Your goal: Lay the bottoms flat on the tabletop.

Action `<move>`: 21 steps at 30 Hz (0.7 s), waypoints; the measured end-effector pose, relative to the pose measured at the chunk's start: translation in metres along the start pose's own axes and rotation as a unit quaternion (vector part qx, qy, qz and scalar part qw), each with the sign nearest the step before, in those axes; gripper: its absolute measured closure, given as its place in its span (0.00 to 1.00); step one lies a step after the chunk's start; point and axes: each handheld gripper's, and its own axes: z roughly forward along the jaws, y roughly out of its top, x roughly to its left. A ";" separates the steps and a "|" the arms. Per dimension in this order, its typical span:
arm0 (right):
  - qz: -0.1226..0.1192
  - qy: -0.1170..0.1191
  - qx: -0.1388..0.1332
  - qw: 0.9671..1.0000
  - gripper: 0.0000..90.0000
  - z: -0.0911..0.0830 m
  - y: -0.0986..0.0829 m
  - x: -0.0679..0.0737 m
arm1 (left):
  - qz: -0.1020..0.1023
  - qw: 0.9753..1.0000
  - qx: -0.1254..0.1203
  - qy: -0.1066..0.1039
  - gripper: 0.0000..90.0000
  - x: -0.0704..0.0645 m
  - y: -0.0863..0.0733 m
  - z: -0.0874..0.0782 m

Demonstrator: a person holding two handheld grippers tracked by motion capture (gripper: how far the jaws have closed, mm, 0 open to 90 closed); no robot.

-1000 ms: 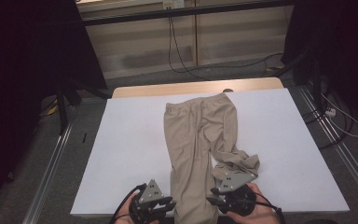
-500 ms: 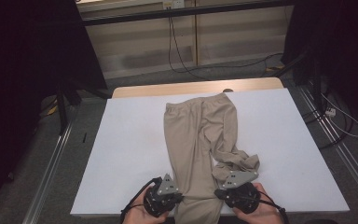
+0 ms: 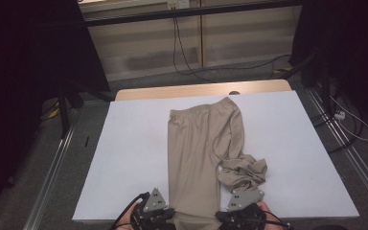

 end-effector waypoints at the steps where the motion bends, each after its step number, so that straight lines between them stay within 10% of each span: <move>1: 0.002 0.002 -0.002 1.000 0.99 -0.002 -0.003 0.001 | -0.007 1.000 -0.006 -0.013 1.00 -0.002 -0.001 -0.001; 6: 0.005 0.003 -0.012 1.000 0.82 -0.009 -0.005 0.000 | -0.010 0.999 -0.028 -0.030 0.81 -0.007 0.002 0.000; 11: 0.014 -0.062 -0.044 0.997 0.62 -0.025 0.002 -0.027 | -0.003 0.999 -0.040 -0.009 0.62 0.005 0.014 0.008; 17: 0.021 -0.118 -0.013 0.993 0.38 -0.021 -0.001 -0.070 | -0.014 0.998 -0.061 0.016 0.41 0.026 0.030 0.020; 21: 0.008 -0.135 0.014 0.991 0.27 -0.006 0.004 -0.074 | -0.016 0.996 -0.079 0.032 0.34 0.038 0.040 0.024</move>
